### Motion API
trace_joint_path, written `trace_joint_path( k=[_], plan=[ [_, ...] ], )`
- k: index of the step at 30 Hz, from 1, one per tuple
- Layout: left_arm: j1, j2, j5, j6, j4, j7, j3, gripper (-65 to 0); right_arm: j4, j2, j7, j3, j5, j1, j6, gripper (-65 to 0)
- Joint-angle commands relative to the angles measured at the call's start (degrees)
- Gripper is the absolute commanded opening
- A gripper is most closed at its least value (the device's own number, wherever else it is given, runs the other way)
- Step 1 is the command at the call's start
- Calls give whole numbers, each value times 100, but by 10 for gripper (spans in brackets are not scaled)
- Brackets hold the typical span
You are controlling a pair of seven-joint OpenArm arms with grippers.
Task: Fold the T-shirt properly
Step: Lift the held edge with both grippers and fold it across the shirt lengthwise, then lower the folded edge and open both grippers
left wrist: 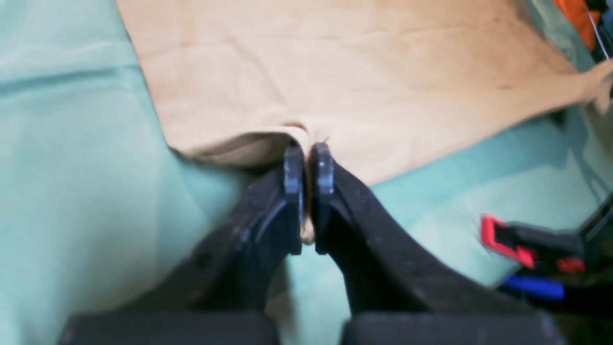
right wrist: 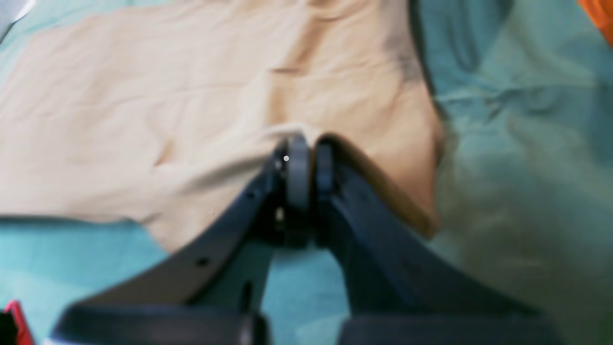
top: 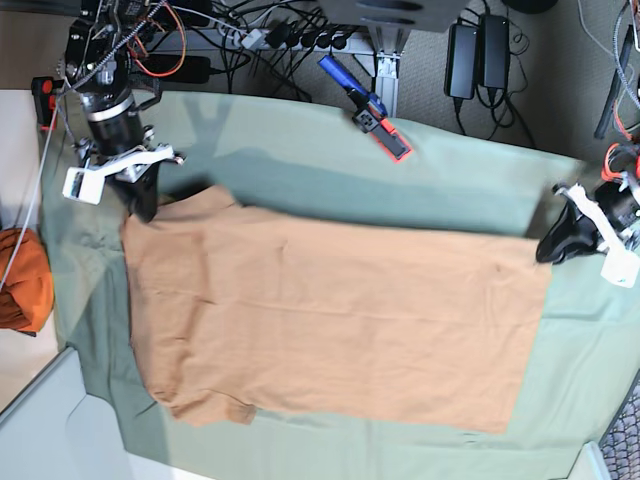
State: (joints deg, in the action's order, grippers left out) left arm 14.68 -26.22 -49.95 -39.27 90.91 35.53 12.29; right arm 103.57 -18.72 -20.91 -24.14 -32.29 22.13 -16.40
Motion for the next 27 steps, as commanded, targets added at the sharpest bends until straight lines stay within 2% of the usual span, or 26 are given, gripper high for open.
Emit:
trace_joint_path(
  k=[1, 6, 10, 17, 20, 27],
  plan=[
    [-164, -92, -79, -73, -57, -111, 35, -650, -17, -111, 136, -28, -22, -155, -205, -650],
    [-763, -96, 293, -73, -789, -332, -164, -650, -769, -402, 138, 190, -2, -870, -205, -650],
    [-1132, -96, 313, -73, -1220, -400, -223, -650, -1456, -614, 140, 544, -2, -1438, -205, -650],
    [-1749, -96, 461, -73, -1816, -433, -334, -650, -2498, -634, 144, 960, 22, -2455, -212, -650],
    [-1950, -96, 492, -73, -2109, -557, -498, -650, -2813, -634, 140, 1075, 39, -2850, -317, -650],
    [-2404, -96, 678, -73, -2553, -706, -634, -650, -3340, -632, 149, 1432, 284, -3471, -354, -650]
  ],
)
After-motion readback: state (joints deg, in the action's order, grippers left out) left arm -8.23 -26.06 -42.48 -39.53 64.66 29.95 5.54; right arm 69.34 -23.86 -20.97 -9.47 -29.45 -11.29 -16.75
